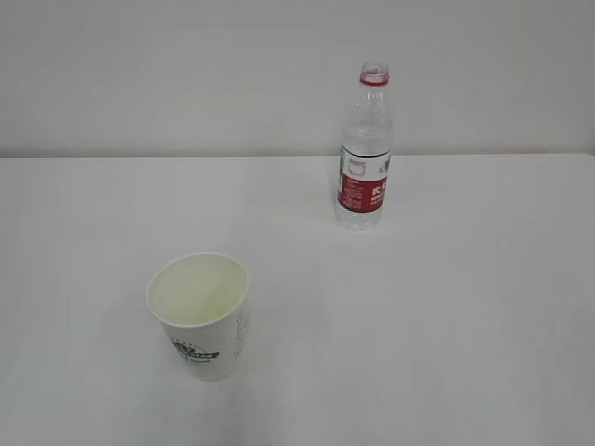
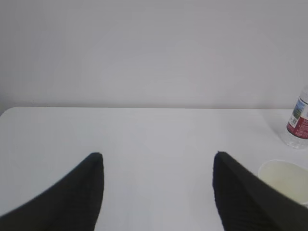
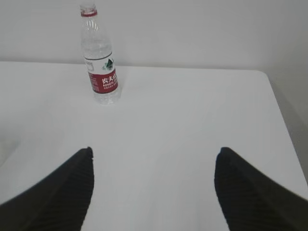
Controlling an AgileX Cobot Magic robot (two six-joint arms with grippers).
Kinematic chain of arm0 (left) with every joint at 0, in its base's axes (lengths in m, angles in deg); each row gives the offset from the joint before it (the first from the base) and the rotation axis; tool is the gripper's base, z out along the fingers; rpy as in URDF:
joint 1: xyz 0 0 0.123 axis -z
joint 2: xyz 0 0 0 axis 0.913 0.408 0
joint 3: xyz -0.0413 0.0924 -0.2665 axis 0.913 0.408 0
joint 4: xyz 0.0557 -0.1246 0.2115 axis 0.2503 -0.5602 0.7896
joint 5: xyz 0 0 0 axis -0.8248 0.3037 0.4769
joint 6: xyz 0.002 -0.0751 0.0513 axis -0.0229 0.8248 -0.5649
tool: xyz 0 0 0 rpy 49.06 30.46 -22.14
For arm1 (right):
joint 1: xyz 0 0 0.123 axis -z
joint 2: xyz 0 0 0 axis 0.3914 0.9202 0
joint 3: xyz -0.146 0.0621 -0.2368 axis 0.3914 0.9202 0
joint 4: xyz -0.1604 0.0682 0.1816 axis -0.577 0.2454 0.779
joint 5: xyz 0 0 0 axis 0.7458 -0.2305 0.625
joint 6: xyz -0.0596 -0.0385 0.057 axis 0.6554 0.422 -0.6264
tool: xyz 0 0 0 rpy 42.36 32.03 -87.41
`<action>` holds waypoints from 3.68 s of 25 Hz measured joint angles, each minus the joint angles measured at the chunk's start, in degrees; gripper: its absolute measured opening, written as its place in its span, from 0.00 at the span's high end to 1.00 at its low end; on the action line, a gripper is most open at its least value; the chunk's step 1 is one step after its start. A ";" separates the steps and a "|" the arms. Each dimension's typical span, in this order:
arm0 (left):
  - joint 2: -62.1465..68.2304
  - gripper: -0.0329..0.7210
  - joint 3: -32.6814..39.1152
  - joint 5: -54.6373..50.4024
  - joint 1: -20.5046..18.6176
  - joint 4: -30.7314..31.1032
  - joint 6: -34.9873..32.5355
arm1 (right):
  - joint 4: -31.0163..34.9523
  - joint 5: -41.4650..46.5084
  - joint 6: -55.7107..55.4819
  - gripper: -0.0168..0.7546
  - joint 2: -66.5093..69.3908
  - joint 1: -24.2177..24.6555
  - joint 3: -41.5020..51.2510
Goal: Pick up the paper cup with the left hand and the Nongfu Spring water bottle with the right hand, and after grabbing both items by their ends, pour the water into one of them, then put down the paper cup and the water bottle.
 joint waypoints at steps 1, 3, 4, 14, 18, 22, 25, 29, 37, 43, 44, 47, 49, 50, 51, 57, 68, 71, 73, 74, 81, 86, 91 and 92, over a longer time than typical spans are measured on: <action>0.00 0.27 0.00 0.50 0.00 0.00 0.00 | 0.10 -0.68 0.00 0.22 0.00 0.00 -0.11; 0.00 0.27 0.00 1.06 0.00 0.00 -0.48 | 0.10 -2.35 0.00 0.22 0.00 0.00 -0.20; 0.00 0.27 0.00 1.20 0.00 0.00 -1.10 | 0.10 -2.88 0.00 0.22 0.00 0.00 -0.23; 0.23 0.28 0.00 2.17 0.00 2.96 -3.44 | 0.10 -6.64 2.15 0.22 0.10 0.00 -0.23; 2.26 0.28 0.00 4.63 0.00 3.27 -3.55 | 0.10 -8.83 3.24 0.22 1.65 0.00 -0.23; 6.25 0.28 0.00 6.72 0.00 4.04 -3.55 | 0.10 -11.03 4.46 0.22 3.40 0.00 -0.23; 9.20 0.28 0.00 8.90 0.00 4.18 -3.55 | 0.21 -13.32 4.59 0.22 4.88 0.00 -0.23; 12.53 0.28 0.00 12.41 -0.09 4.22 -3.63 | 0.31 -15.95 4.59 0.22 6.64 0.00 -0.23; 17.60 0.28 0.00 18.22 0.00 4.43 -3.63 | 0.45 -18.75 4.68 0.22 10.40 0.00 -0.23; 20.38 0.28 0.00 21.42 0.00 5.22 -3.63 | 0.54 -22.42 4.81 0.22 13.63 0.00 -0.23; 20.85 0.28 0.00 21.66 0.00 5.37 -3.63 | 0.54 -23.05 4.83 0.22 14.20 0.00 -0.23; 22.38 0.28 0.00 22.73 -0.09 5.49 -3.63 | 0.54 -24.34 5.31 0.22 15.89 0.00 -0.23; 23.56 0.28 0.00 24.06 0.00 5.49 -3.63 | 0.54 -25.30 5.45 0.22 17.17 0.00 -0.23; 24.32 0.28 0.00 24.93 -0.09 5.49 -3.63 | 0.54 -25.77 5.69 0.22 17.74 0.00 -0.23; 25.15 0.28 0.00 25.72 0.00 5.49 -3.63 | 0.58 -26.05 5.82 0.22 18.46 0.00 -0.23; 29.86 0.28 0.00 30.59 -0.09 5.61 -3.63 | 0.58 -30.80 6.20 0.22 23.15 0.00 -0.23; 33.53 0.28 0.00 36.75 0.00 5.73 -3.63 | 0.58 -38.68 7.54 0.22 31.63 0.00 -0.23; 34.71 0.28 0.00 37.77 0.00 5.73 -3.63 | 0.58 -41.15 7.54 0.22 33.31 0.00 -0.23; 35.75 0.28 0.00 38.54 -0.09 5.73 -3.63 | 0.58 -42.77 7.58 0.22 34.66 0.00 -0.23; 36.21 0.28 0.00 39.22 -0.09 5.73 -3.63 | 0.58 -43.47 7.58 0.22 35.19 0.00 -0.23; 42.79 0.28 0.00 44.72 -0.09 5.73 -3.63 | 0.26 -48.99 7.58 0.22 40.27 0.00 -0.23; 48.33 0.28 0.00 48.93 -0.09 5.73 -3.63 | 0.22 -53.02 7.67 0.22 44.64 0.00 -0.23; 52.89 0.28 0.00 52.93 -0.09 5.73 -3.63 | 0.22 -57.11 7.67 0.22 48.94 0.00 -0.23; 53.44 0.28 0.00 53.53 -0.09 5.73 -3.63 | 0.22 -57.95 7.67 0.22 49.78 0.00 -0.23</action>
